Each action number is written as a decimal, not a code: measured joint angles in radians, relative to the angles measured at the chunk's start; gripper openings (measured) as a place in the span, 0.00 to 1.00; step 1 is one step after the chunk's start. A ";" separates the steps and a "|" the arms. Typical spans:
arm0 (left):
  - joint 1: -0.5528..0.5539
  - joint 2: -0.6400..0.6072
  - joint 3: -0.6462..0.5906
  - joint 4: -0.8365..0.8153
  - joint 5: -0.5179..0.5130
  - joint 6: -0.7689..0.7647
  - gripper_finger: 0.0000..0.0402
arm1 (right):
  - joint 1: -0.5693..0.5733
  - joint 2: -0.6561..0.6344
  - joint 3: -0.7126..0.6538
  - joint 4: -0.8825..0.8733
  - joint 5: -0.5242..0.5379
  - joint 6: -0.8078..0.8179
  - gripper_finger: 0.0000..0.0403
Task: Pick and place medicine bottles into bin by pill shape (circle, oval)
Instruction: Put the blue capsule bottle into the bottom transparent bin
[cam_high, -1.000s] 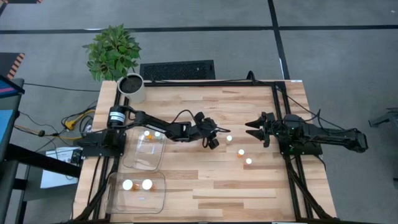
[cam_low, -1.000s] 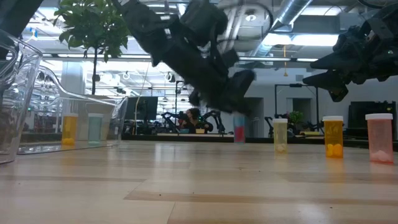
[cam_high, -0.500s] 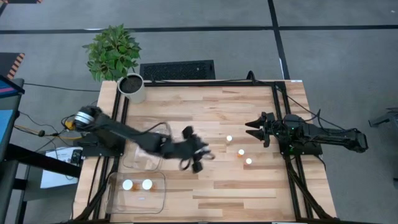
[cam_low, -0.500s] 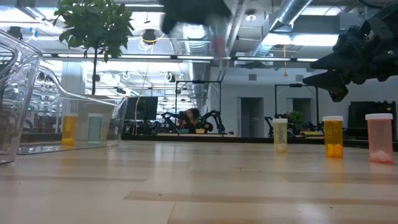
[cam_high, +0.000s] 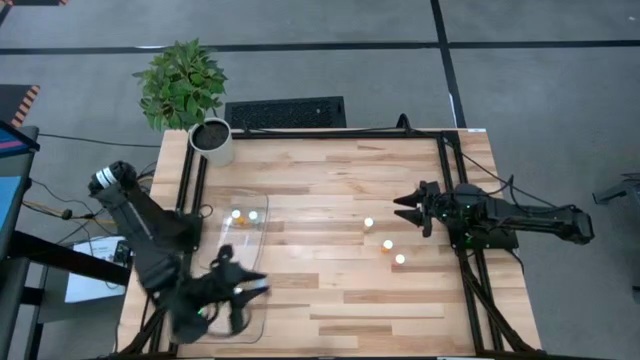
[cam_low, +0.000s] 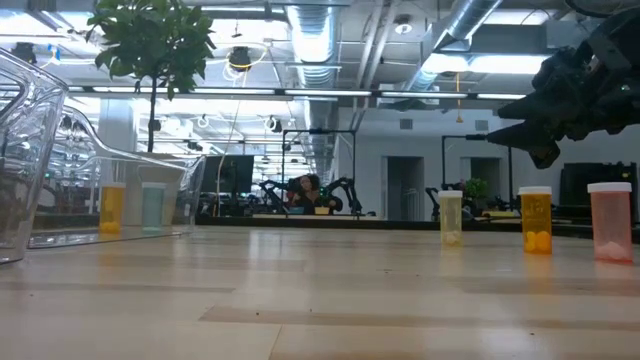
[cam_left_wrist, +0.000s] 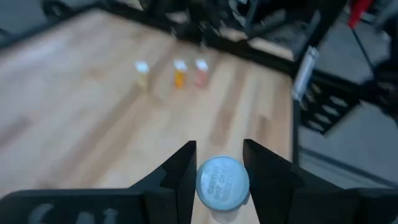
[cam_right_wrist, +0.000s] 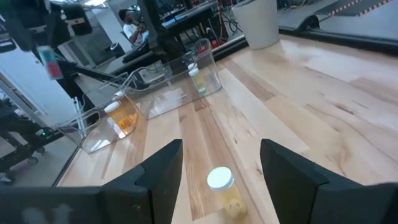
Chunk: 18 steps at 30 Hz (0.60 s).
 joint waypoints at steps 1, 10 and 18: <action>-0.035 0.002 0.000 -0.035 0.000 -0.051 0.28 | 0.000 0.004 0.000 0.000 0.000 0.008 0.56; -0.216 0.004 -0.103 -0.085 -0.008 -0.381 0.28 | 0.000 0.042 0.000 0.000 0.000 0.033 0.56; -0.233 0.102 -0.180 -0.054 0.010 -0.407 0.28 | 0.000 0.069 0.000 0.000 0.000 0.043 0.56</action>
